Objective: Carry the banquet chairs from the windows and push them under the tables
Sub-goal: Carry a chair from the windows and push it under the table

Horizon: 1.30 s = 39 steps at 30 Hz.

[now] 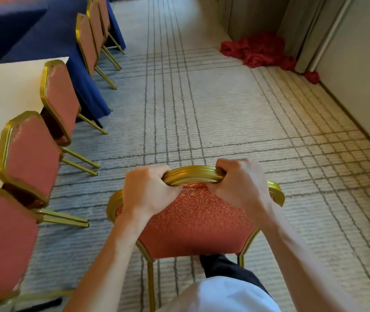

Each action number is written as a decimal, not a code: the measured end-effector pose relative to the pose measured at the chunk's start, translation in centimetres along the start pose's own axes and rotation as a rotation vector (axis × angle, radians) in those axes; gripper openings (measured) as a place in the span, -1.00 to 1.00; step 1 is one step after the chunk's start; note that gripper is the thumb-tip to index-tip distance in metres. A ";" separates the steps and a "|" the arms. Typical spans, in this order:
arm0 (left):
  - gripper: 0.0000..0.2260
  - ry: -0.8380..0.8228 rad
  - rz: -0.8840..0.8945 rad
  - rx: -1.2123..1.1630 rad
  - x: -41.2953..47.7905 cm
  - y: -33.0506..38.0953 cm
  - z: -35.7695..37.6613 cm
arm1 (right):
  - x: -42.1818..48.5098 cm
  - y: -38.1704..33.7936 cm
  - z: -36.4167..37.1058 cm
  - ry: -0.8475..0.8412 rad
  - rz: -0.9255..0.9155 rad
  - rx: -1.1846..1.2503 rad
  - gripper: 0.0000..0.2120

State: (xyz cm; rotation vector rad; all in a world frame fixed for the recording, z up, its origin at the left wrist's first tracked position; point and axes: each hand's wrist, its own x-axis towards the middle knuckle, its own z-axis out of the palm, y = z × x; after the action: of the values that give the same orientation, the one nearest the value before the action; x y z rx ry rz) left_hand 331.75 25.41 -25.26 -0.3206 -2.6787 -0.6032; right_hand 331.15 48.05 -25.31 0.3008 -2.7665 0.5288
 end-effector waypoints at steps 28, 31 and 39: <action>-0.56 0.025 -0.117 -0.043 58.1 -24.2 16.8 | 62.5 10.7 17.5 0.013 -0.035 -0.001 -0.61; -0.56 0.022 -0.070 -0.034 64.3 -26.1 17.3 | 68.4 11.3 18.3 0.041 -0.021 0.004 -0.61; -0.55 0.005 -0.031 -0.014 81.0 -32.9 23.0 | 85.5 15.8 24.9 0.040 -0.013 0.037 -0.63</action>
State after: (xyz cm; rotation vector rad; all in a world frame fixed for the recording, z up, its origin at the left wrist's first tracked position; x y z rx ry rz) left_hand 241.72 17.77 -23.68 -0.2813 -2.6801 -0.6311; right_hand 241.06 40.31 -23.73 0.3129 -2.7174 0.5770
